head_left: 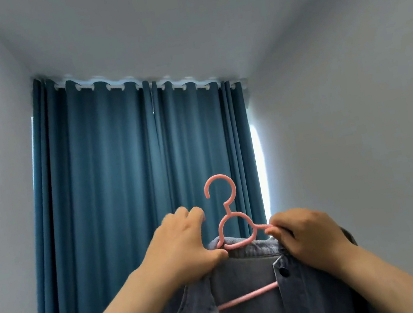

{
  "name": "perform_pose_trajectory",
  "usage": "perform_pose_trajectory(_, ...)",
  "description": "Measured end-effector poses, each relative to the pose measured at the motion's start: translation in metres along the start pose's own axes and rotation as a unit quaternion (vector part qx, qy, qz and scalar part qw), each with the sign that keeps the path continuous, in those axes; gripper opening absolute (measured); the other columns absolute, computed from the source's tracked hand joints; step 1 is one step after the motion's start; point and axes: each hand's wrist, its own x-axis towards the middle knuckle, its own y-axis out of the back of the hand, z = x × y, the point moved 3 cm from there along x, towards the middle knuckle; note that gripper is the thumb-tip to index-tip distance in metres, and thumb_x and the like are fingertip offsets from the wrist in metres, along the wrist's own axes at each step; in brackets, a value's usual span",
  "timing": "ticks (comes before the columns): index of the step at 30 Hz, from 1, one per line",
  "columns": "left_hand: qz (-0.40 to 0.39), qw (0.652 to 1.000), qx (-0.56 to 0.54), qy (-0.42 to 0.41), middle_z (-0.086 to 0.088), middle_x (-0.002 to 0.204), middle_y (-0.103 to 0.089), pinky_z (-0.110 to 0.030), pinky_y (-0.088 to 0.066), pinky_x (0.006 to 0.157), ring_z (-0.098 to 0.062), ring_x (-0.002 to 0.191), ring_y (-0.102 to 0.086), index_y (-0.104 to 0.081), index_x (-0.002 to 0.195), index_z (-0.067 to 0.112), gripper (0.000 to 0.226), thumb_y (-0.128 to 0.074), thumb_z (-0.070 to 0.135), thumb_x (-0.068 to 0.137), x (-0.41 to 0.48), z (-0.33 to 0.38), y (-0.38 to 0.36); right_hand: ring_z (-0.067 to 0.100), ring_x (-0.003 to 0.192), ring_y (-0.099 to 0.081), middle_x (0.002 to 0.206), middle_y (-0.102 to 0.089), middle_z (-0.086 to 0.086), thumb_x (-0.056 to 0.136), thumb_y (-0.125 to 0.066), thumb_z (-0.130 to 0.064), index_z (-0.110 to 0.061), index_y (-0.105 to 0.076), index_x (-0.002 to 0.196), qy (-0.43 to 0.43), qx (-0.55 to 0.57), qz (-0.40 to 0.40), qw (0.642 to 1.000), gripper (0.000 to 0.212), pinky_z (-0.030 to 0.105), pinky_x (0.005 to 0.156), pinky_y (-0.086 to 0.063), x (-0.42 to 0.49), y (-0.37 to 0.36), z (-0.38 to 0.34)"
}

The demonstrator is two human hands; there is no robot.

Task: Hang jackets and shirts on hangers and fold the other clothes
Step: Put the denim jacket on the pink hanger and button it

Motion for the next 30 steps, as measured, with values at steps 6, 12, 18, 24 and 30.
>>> perform_pose_trajectory(6,-0.021,0.991,-0.130,0.005,0.008,0.076,-0.060,-0.034,-0.045,0.066,-0.017,0.072,-0.055,-0.046,0.075,0.021,0.020,-0.049,0.032,0.091,0.001,0.000,-0.042,0.002,0.064,-0.041,0.066,-0.048,-0.018,0.090,-0.053,-0.048,-0.027,-0.056,0.076,-0.008,0.112,-0.093,0.989,0.025,0.014,0.059,-0.033,0.002,-0.007,0.001)
perform_pose_trajectory(12,0.072,0.996,-0.044,0.020,0.008,0.076,-0.056,-0.032,-0.035,0.058,-0.021,0.071,-0.051,-0.034,0.068,0.026,0.028,-0.046,0.033,0.092,0.007,-0.016,-0.029,0.002,0.083,-0.057,0.090,-0.060,-0.012,0.079,-0.059,-0.010,-0.034,-0.065,0.084,-0.120,0.164,-0.249,0.947,0.025,0.013,0.067,-0.039,0.003,0.015,0.028)
perform_pose_trajectory(18,0.092,0.996,-0.019,0.010,0.011,0.074,-0.051,-0.031,-0.035,0.060,-0.019,0.070,-0.047,-0.037,0.071,0.029,0.023,-0.048,0.032,0.092,0.002,-0.017,-0.029,0.010,0.093,-0.052,0.100,-0.054,-0.012,0.084,-0.067,-0.041,-0.034,-0.052,0.094,-0.136,0.090,-0.345,0.924,0.019,0.024,0.078,-0.042,-0.009,0.005,0.020)
perform_pose_trajectory(24,0.130,0.991,-0.006,-0.017,0.007,0.082,-0.061,-0.033,-0.041,0.064,-0.020,0.072,-0.050,-0.044,0.081,0.025,0.015,-0.049,0.033,0.093,-0.007,-0.017,-0.024,0.011,0.058,-0.048,0.062,-0.061,0.003,0.085,-0.060,-0.036,-0.015,-0.061,0.064,-0.255,0.289,-0.361,0.849,0.031,0.026,0.059,-0.039,-0.004,0.006,0.011)
perform_pose_trajectory(30,0.108,0.994,0.017,-0.017,0.005,0.087,-0.063,-0.034,-0.044,0.066,-0.022,0.076,-0.054,-0.045,0.087,0.026,0.010,-0.046,0.033,0.093,-0.009,-0.021,-0.029,0.020,0.057,-0.047,0.064,-0.049,0.011,0.087,-0.058,-0.021,-0.012,-0.058,0.065,-0.334,0.309,-0.340,0.823,0.024,0.029,0.055,-0.043,0.007,-0.019,0.005)
